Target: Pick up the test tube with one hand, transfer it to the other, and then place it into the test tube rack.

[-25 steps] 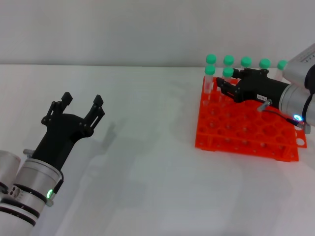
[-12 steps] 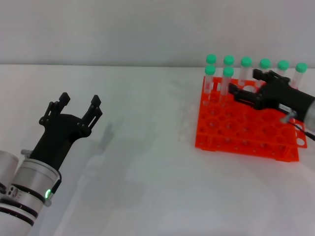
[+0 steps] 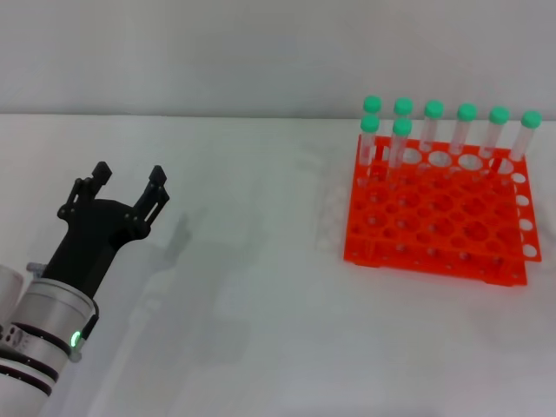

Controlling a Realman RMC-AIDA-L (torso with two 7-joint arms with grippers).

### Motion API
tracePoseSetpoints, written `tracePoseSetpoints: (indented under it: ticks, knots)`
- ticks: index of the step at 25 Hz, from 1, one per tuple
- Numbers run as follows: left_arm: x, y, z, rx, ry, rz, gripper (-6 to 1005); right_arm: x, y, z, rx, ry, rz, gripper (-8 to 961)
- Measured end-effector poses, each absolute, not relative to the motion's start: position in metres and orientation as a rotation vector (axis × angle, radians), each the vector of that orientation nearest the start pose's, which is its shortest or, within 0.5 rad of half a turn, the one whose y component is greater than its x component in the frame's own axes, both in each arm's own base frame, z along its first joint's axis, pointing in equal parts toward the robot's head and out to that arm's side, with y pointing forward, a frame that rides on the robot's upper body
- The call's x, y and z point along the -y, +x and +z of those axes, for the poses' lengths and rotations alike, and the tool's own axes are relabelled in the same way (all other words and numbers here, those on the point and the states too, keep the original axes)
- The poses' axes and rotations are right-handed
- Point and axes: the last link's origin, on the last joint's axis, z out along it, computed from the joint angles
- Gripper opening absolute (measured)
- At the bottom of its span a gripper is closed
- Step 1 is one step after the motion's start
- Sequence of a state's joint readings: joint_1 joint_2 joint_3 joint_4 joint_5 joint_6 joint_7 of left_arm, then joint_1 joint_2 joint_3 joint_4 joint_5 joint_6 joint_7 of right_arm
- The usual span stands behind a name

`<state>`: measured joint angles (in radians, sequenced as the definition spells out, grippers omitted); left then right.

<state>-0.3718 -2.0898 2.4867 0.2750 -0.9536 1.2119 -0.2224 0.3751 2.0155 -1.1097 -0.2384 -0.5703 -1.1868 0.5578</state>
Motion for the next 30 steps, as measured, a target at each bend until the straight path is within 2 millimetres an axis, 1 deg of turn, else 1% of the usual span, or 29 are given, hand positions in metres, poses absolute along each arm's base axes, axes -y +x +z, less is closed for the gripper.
tracePoseSetpoints:
  ticks: [3, 6, 12, 19, 25, 30]
  knots:
    - [-0.312, -0.306, -0.041, 0.628, -1.649, -0.865, 825, -0.310, 0.365, 0.048, -0.508, -1.540, 0.758, 870]
    - [-0.315, -0.304, -0.041, 0.617, -1.659, -0.864, 825, -0.290, 0.379, 0.047, -0.531, -1.451, 0.715, 870]
    - [-0.315, -0.308, -0.040, 0.627, -1.657, -0.848, 827, -0.283, 0.384, 0.040, -0.580, -1.440, 0.708, 872]
    - [-0.325, -0.311, -0.041, 0.655, -1.678, -0.809, 835, -0.281, 0.384, 0.031, -0.620, -1.457, 0.706, 868]
    - [-0.332, -0.307, -0.040, 0.647, -1.682, -0.810, 840, -0.275, 0.388, 0.029, -0.645, -1.448, 0.695, 868]
    - [-0.337, -0.305, -0.038, 0.660, -1.651, -0.826, 842, -0.273, 0.389, 0.029, -0.654, -1.444, 0.698, 868]
